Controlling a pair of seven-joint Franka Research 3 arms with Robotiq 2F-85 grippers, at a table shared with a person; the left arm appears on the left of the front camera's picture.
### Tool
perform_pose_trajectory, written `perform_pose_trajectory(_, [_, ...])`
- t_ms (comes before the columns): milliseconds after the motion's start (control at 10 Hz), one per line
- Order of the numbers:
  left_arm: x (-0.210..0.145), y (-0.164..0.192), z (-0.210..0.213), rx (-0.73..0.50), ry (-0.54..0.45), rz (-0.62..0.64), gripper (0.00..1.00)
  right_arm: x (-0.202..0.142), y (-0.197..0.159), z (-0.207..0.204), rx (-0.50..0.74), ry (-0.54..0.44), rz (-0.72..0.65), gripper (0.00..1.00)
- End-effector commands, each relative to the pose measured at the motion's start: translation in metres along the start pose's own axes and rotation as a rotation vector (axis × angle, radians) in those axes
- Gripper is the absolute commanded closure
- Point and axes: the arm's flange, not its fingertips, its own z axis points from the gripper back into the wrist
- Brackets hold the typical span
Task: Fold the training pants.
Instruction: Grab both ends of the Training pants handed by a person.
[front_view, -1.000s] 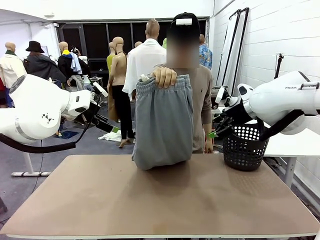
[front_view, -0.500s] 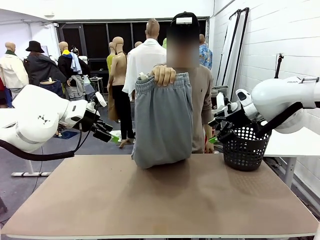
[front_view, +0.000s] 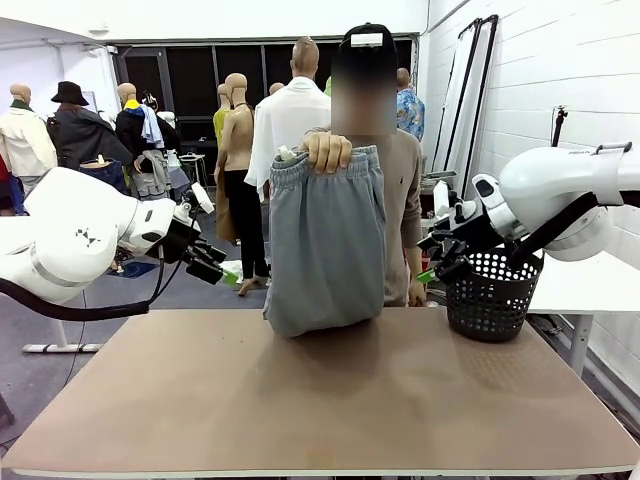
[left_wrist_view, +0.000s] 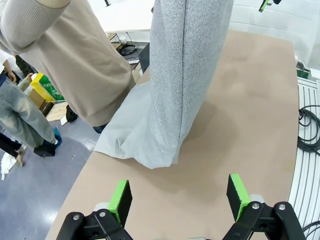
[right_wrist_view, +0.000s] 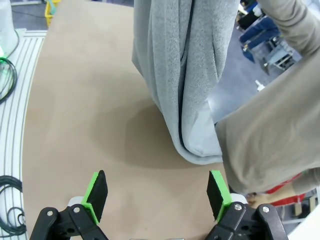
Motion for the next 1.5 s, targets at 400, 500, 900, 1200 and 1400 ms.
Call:
perform_pose_trajectory(400, [-0.001, 0.013, -0.002, -0.006, -0.011, -0.034, 0.0, -0.002, -0.012, -0.002, -0.011, -0.056, 0.045, 0.0])
perform_pose_trajectory(500, [-0.004, 0.025, -0.006, -0.06, -0.016, -0.081, 0.0, -0.007, -0.023, -0.007, -0.004, -0.108, 0.062, 0.0])
perform_pose_trajectory(900, [-0.004, 0.053, -0.013, -0.134, -0.159, -0.221, 0.0, -0.029, -0.042, -0.017, -0.014, -0.227, 0.104, 0.0])
perform_pose_trajectory(1200, [-0.001, 0.056, -0.027, -0.08, -0.32, -0.205, 0.0, -0.04, -0.046, -0.018, -0.033, -0.335, 0.13, 0.0])
perform_pose_trajectory(1400, [-0.001, 0.052, -0.038, -0.078, -0.399, -0.191, 0.0, -0.04, -0.048, -0.022, -0.05, -0.412, 0.121, 0.0])
